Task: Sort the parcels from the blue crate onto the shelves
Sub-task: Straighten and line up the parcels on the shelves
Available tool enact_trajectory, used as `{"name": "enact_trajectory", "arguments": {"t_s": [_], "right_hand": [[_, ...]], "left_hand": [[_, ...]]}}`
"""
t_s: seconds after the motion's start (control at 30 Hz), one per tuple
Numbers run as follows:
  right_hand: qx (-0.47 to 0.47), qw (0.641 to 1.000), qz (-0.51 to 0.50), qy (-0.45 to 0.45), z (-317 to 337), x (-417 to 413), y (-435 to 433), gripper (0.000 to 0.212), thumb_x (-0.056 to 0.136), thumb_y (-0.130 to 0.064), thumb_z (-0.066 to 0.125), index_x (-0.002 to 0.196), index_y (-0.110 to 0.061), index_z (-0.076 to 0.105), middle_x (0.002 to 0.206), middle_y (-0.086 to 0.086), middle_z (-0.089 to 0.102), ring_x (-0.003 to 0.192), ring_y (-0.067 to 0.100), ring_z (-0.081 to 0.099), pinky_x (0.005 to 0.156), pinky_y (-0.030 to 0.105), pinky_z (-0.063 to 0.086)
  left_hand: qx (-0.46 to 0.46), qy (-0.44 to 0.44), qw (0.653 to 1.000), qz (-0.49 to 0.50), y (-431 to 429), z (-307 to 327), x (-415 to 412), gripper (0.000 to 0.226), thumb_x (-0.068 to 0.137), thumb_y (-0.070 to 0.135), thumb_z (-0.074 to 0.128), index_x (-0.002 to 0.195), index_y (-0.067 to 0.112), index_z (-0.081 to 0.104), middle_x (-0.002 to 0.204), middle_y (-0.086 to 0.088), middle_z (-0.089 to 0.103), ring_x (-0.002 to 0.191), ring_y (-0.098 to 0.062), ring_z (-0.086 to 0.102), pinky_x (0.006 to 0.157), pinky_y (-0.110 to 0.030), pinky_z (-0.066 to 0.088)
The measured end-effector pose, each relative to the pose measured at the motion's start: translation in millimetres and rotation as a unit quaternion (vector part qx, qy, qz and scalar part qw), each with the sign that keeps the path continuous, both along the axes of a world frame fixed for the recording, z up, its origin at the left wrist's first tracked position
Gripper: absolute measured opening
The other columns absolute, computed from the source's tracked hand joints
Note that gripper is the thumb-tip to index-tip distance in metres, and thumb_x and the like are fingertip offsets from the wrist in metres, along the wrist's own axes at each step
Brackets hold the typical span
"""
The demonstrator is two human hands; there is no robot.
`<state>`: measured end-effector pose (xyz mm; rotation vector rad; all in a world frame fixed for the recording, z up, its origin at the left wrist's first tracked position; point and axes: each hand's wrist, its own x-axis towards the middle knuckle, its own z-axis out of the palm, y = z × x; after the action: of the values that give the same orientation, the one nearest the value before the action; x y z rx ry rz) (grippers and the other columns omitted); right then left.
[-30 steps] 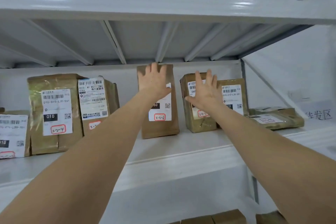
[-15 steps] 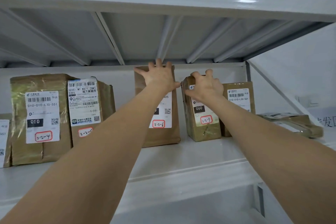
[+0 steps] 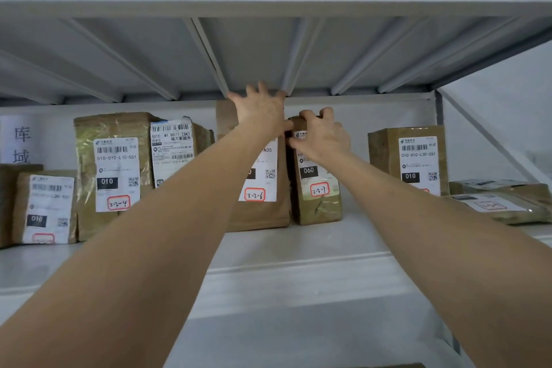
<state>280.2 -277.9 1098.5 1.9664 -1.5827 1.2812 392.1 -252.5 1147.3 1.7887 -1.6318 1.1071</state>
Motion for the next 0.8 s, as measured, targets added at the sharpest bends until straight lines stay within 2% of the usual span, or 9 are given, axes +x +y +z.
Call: {"name": "enact_trajectory", "arguments": {"t_s": [0.1,0.2,0.3,0.4,0.53,0.8], "right_hand": [[0.024,1.000,0.003,-0.004,-4,-4,-1,0.072,0.080,-0.050,0.065,0.142,-0.031,0.033,0.141,0.010,0.027,0.121,0.037,0.042,0.090,0.041,0.042],[0.040,0.999,-0.003,-0.018,-6,-10,-1,0.079,0.076,-0.049,0.069,0.142,-0.033,0.028,0.141,0.010,0.024,0.113,0.039,0.051,0.082,0.038,0.044],[0.025,1.000,-0.016,-0.002,-5,2,4,0.075,0.075,-0.051,0.068,0.139,-0.035,0.032,0.136,0.008,0.027,0.108,0.038,0.055,0.076,0.034,0.040],[0.012,1.000,-0.014,0.011,-6,18,8,0.073,0.077,-0.058,0.065,0.139,-0.036,0.034,0.138,0.006,0.027,0.110,0.037,0.054,0.081,0.035,0.042],[0.007,1.000,-0.013,0.013,-9,15,8,0.074,0.078,-0.060,0.063,0.141,-0.039,0.030,0.145,0.007,0.022,0.114,0.037,0.051,0.088,0.039,0.043],[0.019,1.000,0.017,-0.007,-13,18,12,0.076,0.077,-0.059,0.066,0.142,-0.043,0.028,0.144,0.009,0.022,0.114,0.036,0.051,0.090,0.039,0.045]], "left_hand": [[0.026,0.042,0.999,-0.017,2,-3,7,0.078,0.082,0.062,0.053,0.145,0.026,0.025,0.147,-0.015,0.027,0.136,-0.037,0.024,0.105,-0.070,0.017],[0.033,0.095,0.994,-0.039,4,-8,11,0.085,0.078,0.059,0.061,0.146,0.025,0.022,0.149,-0.014,0.023,0.139,-0.037,0.020,0.105,-0.070,0.018],[0.031,0.081,0.995,-0.044,4,-9,14,0.079,0.078,0.051,0.065,0.143,0.024,0.028,0.145,-0.014,0.027,0.134,-0.038,0.024,0.102,-0.068,0.027],[0.030,0.061,0.997,-0.047,3,-10,23,0.075,0.078,0.045,0.066,0.141,0.024,0.031,0.141,-0.013,0.030,0.131,-0.037,0.027,0.098,-0.063,0.035],[0.025,0.040,0.997,-0.053,5,-11,28,0.069,0.083,0.047,0.058,0.142,0.026,0.031,0.142,-0.013,0.032,0.132,-0.036,0.027,0.101,-0.062,0.031],[0.025,0.040,0.998,-0.053,6,-11,31,0.058,0.092,0.044,0.043,0.145,0.026,0.028,0.147,-0.012,0.030,0.137,-0.036,0.022,0.106,-0.063,0.023]]}}
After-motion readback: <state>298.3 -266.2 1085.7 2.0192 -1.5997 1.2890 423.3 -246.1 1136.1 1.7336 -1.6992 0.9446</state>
